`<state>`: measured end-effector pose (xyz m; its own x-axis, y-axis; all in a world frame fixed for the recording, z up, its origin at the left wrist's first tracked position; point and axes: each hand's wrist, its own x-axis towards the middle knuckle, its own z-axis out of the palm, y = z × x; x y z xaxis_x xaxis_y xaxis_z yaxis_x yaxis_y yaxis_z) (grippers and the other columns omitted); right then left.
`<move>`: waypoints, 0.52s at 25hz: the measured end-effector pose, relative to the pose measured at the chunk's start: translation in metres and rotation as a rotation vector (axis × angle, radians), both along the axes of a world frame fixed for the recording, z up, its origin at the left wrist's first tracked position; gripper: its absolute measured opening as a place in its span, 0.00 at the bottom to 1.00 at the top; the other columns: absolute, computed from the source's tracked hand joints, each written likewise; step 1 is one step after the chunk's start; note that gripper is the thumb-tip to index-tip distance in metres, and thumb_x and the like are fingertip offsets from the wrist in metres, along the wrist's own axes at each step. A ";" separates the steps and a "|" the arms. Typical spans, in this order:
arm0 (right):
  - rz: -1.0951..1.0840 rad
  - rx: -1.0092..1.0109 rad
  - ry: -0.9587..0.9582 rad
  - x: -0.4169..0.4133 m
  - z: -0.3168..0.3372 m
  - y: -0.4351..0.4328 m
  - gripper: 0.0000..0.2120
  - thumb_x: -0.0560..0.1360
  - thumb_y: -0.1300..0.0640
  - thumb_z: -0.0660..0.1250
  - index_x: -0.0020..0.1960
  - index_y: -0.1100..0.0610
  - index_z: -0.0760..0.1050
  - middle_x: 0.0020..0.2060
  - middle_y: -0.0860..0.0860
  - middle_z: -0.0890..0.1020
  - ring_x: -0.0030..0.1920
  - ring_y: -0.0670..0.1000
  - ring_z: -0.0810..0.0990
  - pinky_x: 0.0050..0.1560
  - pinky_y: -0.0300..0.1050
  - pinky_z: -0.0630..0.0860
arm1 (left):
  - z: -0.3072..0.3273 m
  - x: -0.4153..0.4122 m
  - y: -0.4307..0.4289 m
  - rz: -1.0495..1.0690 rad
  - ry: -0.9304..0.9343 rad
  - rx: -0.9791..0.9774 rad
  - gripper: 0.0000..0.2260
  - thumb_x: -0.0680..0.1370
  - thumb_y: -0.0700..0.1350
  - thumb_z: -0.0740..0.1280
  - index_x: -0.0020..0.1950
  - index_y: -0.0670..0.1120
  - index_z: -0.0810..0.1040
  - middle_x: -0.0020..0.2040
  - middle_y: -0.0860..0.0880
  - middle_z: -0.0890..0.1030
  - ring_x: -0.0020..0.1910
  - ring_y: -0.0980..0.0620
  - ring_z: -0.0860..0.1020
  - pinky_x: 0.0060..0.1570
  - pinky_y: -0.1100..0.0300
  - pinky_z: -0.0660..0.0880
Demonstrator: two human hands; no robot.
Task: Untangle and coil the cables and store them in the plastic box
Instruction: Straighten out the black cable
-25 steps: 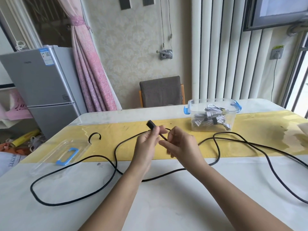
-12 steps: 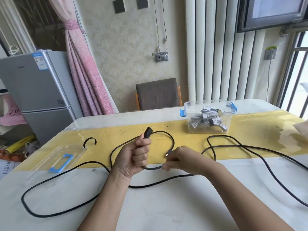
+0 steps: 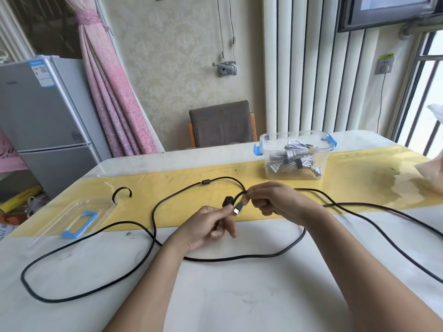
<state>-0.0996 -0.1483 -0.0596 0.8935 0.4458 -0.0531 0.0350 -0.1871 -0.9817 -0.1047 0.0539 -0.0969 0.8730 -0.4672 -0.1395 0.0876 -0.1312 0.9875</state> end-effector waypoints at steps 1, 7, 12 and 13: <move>-0.044 0.024 -0.016 0.001 -0.003 0.003 0.16 0.81 0.57 0.56 0.42 0.62 0.78 0.28 0.49 0.60 0.29 0.48 0.56 0.32 0.41 0.53 | -0.003 0.001 -0.005 0.037 -0.023 0.003 0.20 0.77 0.52 0.61 0.34 0.41 0.82 0.36 0.40 0.83 0.19 0.58 0.61 0.22 0.68 0.57; -0.189 -0.234 -0.383 -0.012 -0.008 0.033 0.17 0.81 0.54 0.56 0.39 0.57 0.78 0.24 0.45 0.70 0.26 0.46 0.65 0.28 0.37 0.63 | -0.010 0.006 -0.013 0.251 -0.021 0.031 0.23 0.82 0.57 0.53 0.41 0.49 0.83 0.38 0.44 0.84 0.28 0.55 0.66 0.23 0.68 0.57; -0.122 -0.711 -0.776 -0.031 -0.019 0.058 0.12 0.80 0.55 0.54 0.40 0.56 0.71 0.33 0.54 0.75 0.35 0.58 0.71 0.34 0.48 0.66 | -0.010 0.013 -0.008 0.310 0.173 -0.244 0.16 0.81 0.54 0.54 0.40 0.46 0.72 0.26 0.54 0.72 0.26 0.56 0.64 0.26 0.65 0.57; -0.084 -0.748 -0.808 -0.033 -0.021 0.062 0.12 0.80 0.55 0.54 0.44 0.57 0.73 0.37 0.55 0.78 0.37 0.60 0.74 0.35 0.48 0.67 | -0.011 0.016 -0.006 0.346 0.183 -0.301 0.14 0.81 0.51 0.56 0.45 0.43 0.75 0.30 0.53 0.75 0.29 0.56 0.67 0.28 0.66 0.61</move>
<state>-0.1321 -0.0859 -0.0810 0.8126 0.4808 0.3295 0.5744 -0.7564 -0.3129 -0.0882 0.0478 -0.1074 0.9580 -0.1970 -0.2082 0.2509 0.2248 0.9416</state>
